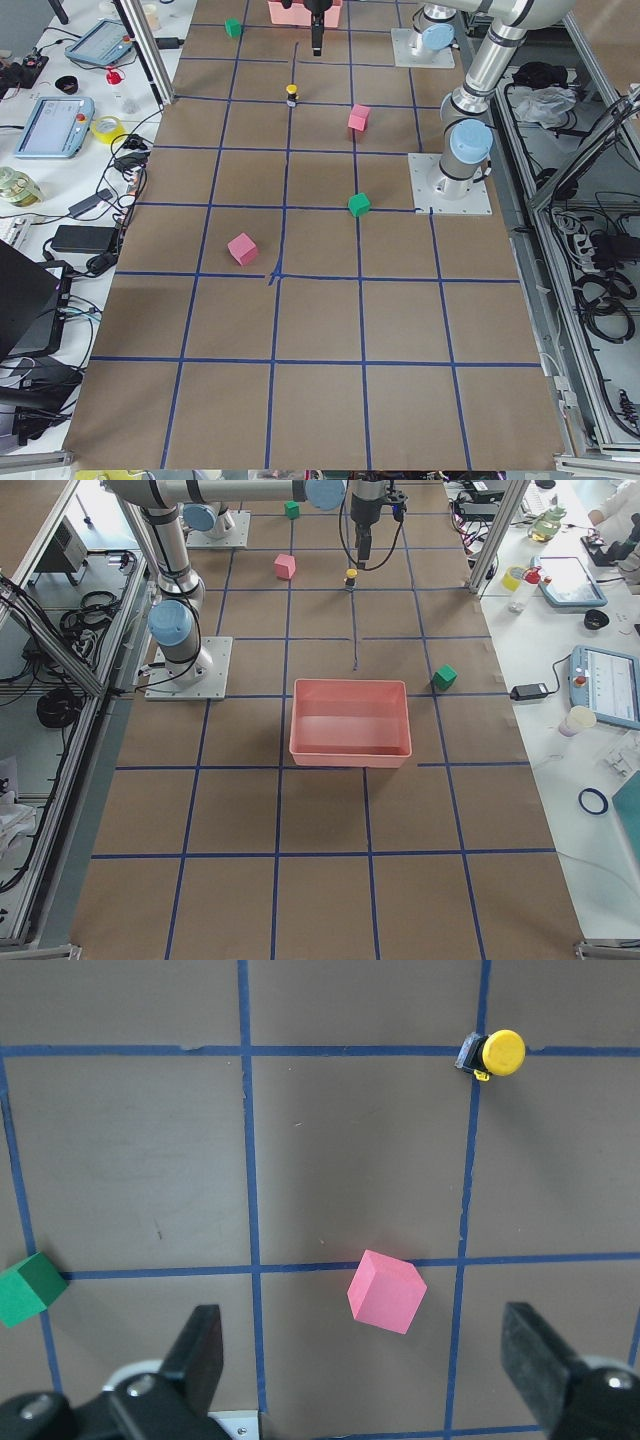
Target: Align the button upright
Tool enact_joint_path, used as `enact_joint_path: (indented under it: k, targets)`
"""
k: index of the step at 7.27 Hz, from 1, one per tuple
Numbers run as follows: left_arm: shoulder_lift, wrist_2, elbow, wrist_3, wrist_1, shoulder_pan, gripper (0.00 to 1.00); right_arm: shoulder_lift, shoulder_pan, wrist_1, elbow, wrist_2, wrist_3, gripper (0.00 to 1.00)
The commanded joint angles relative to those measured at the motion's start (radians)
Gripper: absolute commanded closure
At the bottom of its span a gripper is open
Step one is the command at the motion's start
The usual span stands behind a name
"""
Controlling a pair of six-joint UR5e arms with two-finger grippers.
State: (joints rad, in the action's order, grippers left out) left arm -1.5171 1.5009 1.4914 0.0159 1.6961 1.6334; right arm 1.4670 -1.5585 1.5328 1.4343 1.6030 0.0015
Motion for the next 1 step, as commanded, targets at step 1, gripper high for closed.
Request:
enact_joint_path:
  k: [1]
  targets:
    - [0.015, 0.005, 0.032, -0.083, -0.082, -0.016, 0.0, -0.001, 0.0, 0.001, 0.0, 0.0, 0.0, 0.0]
